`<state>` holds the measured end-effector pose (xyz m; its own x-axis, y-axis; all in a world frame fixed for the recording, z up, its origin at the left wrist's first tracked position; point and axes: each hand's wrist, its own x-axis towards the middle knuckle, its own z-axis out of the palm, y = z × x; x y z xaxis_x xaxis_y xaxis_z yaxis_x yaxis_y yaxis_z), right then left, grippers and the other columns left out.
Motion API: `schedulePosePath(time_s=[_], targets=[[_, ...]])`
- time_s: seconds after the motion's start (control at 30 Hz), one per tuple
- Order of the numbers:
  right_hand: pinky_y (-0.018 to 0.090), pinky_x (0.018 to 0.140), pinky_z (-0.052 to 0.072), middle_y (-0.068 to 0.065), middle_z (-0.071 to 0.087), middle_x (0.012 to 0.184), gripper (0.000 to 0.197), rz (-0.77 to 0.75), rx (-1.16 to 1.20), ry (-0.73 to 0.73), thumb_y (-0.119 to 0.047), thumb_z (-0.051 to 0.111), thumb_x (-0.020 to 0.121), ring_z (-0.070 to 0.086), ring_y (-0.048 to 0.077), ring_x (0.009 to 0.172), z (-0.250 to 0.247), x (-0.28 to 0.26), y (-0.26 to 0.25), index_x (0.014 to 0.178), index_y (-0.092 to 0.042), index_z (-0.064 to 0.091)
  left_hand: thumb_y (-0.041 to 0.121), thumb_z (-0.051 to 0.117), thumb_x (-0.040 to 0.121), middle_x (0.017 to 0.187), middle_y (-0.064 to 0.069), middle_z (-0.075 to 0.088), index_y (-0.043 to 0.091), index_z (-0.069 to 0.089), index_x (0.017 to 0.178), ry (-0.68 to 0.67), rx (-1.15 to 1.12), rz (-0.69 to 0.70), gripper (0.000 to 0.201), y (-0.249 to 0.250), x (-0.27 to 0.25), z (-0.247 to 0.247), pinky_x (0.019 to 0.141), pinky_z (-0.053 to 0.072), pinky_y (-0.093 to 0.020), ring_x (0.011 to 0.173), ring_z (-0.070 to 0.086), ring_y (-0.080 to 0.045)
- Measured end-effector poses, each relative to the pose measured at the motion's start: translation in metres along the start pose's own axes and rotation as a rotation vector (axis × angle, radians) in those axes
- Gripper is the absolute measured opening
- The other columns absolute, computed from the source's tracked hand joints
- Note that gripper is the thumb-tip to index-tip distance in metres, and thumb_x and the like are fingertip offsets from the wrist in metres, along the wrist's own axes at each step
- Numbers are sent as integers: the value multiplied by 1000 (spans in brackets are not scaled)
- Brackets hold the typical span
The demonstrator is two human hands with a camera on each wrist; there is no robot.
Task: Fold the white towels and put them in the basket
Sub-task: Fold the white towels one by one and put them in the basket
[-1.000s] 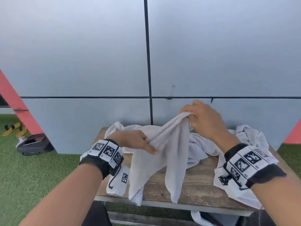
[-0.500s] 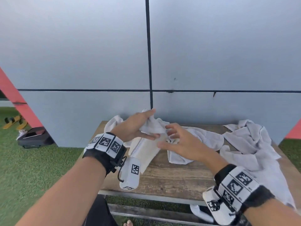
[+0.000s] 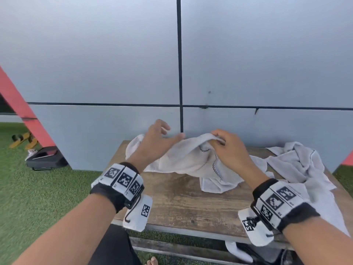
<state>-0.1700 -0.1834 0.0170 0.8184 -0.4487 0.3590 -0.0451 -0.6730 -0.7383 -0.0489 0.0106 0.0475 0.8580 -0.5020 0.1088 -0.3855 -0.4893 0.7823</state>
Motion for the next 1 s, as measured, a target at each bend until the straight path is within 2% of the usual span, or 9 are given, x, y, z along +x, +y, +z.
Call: schedulePosePath(time_s=[0.1, 0.27, 0.37, 0.43, 0.5, 0.6, 0.8, 0.87, 1.0], targets=[[17, 55, 36, -9, 62, 66, 16, -95, 5, -98, -12, 64, 88, 52, 3, 60, 8, 3, -18, 82, -26, 68, 48, 83, 74, 108, 11, 59, 26, 53, 113, -216, 13, 187, 53, 11, -20, 25, 71, 46, -20, 93, 59, -9], [18, 54, 36, -4, 65, 64, 11, -174, 15, -52, -13, 72, 82, 50, 5, 57, -1, 9, -29, 84, -24, 72, 9, 57, 89, 66, -1, 56, 14, 55, 71, -53, 123, 272, 19, 9, -1, 28, 60, 36, -31, 62, 48, -17], [28, 64, 46, -6, 66, 72, 10, -100, -211, -178, -27, 71, 88, 59, 7, 66, -16, 16, -7, 80, -22, 65, 5, 47, 90, 70, -4, 62, 11, 62, 91, 120, 104, 305, 16, 13, 11, 11, 55, 40, -29, 61, 52, -18], [40, 69, 49, 2, 63, 70, 25, -23, -400, -243, -30, 63, 93, 60, 25, 72, -25, 21, 14, 75, -13, 61, 7, 46, 91, 67, 0, 58, 14, 55, 101, 225, 78, 326, 15, 11, 19, -4, 50, 36, -24, 55, 50, -14], [41, 68, 48, 1, 60, 65, 28, -18, -406, -135, -31, 59, 96, 57, 28, 69, -34, 25, 27, 75, -12, 60, 12, 50, 90, 67, 1, 53, 14, 50, 99, 238, 138, 395, 9, 0, 25, -15, 50, 37, -25, 56, 49, -15], [20, 61, 40, -4, 58, 64, 18, -74, -181, 172, -25, 56, 99, 52, 15, 61, -37, 21, 32, 83, -18, 61, 18, 54, 87, 75, 0, 54, 12, 56, 87, 130, 348, 470, 6, -26, 26, -18, 60, 43, -30, 65, 50, -20], [19, 53, 29, -9, 42, 51, 47, 68, -352, -501, -21, 55, 99, 38, 3, 51, -1, 2, 73, 57, -20, 36, 30, 44, 103, 70, -3, 50, 13, 42, 74, -386, 433, 109, 33, -88, 8, 14, 66, 39, -33, 63, 47, -20], [19, 55, 32, -6, 51, 59, 43, 111, -417, -463, -25, 54, 100, 46, 7, 58, 13, 2, 97, 58, -19, 44, 43, 52, 99, 74, 4, 50, 21, 41, 79, -510, 497, 61, 32, -102, 7, 25, 62, 37, -32, 63, 46, -15], [40, 62, 46, -4, 54, 59, 46, 95, -383, -282, -32, 56, 97, 54, 23, 62, 41, 11, 114, 54, -28, 40, 31, 59, 97, 67, 7, 44, 25, 38, 68, -525, 501, 56, 37, -111, 23, 42, 55, 29, -24, 62, 42, -13]])
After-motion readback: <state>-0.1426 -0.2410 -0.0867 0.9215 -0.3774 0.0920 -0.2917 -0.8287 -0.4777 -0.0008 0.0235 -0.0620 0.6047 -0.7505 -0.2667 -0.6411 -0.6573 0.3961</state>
